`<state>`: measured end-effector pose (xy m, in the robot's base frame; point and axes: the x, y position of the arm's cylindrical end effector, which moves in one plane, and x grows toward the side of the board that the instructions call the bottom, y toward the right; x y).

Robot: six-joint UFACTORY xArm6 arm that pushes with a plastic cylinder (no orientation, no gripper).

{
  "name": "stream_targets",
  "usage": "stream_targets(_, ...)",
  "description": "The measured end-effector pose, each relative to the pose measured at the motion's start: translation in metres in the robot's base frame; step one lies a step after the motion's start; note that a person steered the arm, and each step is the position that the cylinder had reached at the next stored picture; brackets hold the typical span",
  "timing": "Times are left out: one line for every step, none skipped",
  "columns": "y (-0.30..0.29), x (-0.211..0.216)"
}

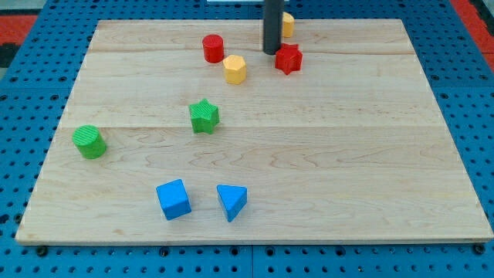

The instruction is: Move the red blocks toward the center of the board

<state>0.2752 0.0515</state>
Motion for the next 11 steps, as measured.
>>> stream_targets(-0.001,0.04)
stream_targets(0.006,0.049)
stream_targets(0.027,-0.007)
stream_targets(0.059,-0.002)
stream_targets(0.062,0.029)
stream_targets(-0.052,0.06)
stream_targets(-0.112,0.048)
stream_targets(-0.054,0.001)
stream_targets(-0.106,-0.024)
stream_targets(-0.141,-0.05)
stream_targets(-0.174,-0.03)
